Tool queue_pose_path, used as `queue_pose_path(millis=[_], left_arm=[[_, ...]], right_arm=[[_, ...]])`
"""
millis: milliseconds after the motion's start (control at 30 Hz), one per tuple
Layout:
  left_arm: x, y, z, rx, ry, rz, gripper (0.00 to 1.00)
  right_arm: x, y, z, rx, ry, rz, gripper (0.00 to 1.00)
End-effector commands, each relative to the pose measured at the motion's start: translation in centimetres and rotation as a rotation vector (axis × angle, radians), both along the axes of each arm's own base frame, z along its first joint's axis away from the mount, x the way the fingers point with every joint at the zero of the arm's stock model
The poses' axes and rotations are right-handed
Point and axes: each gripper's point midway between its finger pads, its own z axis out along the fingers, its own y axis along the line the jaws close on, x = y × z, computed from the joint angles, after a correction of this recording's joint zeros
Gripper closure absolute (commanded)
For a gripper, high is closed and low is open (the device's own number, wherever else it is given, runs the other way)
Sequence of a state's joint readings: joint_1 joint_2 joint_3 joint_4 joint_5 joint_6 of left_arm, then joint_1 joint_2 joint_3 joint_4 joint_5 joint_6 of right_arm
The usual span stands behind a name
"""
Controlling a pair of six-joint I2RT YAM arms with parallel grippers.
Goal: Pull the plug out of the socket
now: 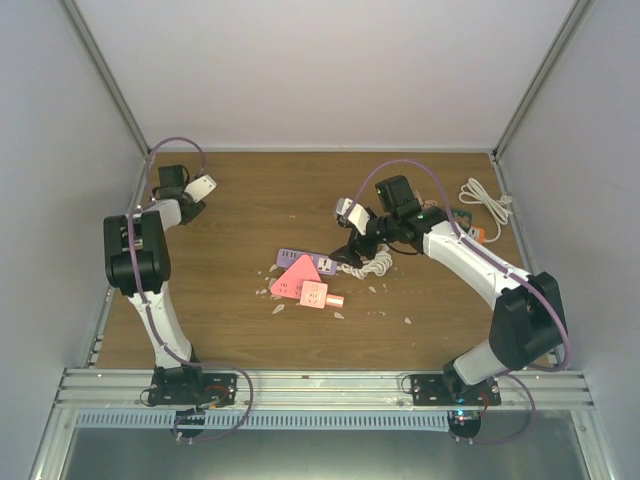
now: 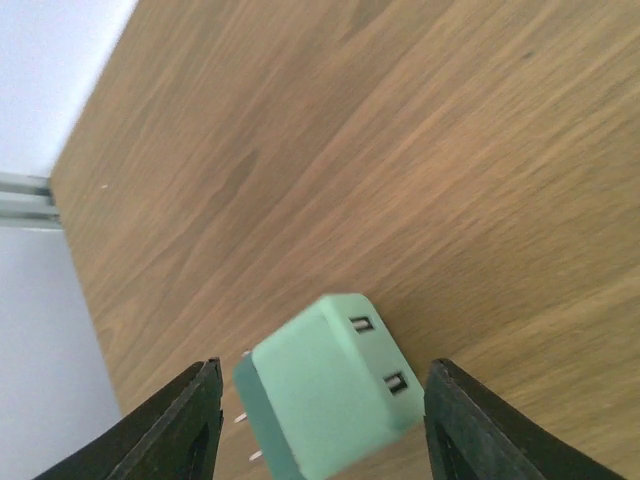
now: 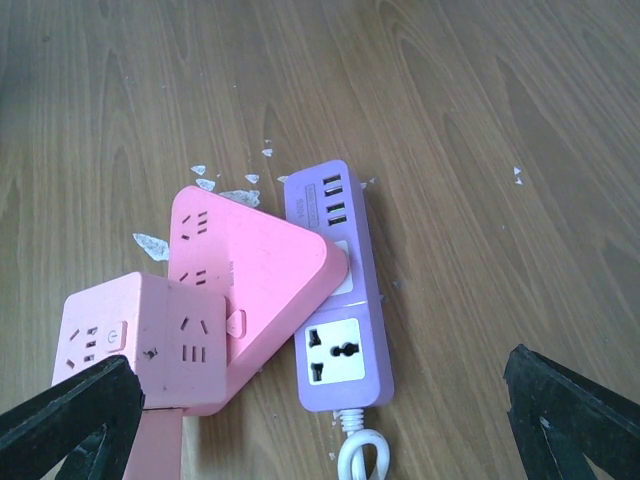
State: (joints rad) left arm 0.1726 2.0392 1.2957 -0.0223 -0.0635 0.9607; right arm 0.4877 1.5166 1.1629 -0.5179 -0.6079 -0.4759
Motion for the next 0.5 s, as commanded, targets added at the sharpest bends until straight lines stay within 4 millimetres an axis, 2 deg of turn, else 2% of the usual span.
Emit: queue_pose_path(millis=[0,133,233,367,467], left_arm=[[0.1,-2.1,2.2,-0.094,-0.017,-0.062,0.42],[-0.9,-4.0,4.6,-0.173,-0.023,-0.125,0.35],[-2.5,-6.4,6.7,-0.248,-0.032,-0.214,0.31],[-6.1,-10.0,8.8,-0.337,-0.03,-0.36,0.26],[-8.9,-12.8,10.7,-0.395,-0.042,-0.474,0.14]], right_arm=[[-0.4,-0.2,0.7,0.004,-0.025,0.026,0.0],[-1.3,-0.2,1.0,0.014,-0.029,0.061,0.0],[-2.6,-0.5,1.2,0.024,-0.047,0.1,0.0],[-4.7,-1.2,0.9,0.024,-0.083,0.162,0.01],[-6.5,-1.8,0.1,0.01,-0.116,0.212,0.02]])
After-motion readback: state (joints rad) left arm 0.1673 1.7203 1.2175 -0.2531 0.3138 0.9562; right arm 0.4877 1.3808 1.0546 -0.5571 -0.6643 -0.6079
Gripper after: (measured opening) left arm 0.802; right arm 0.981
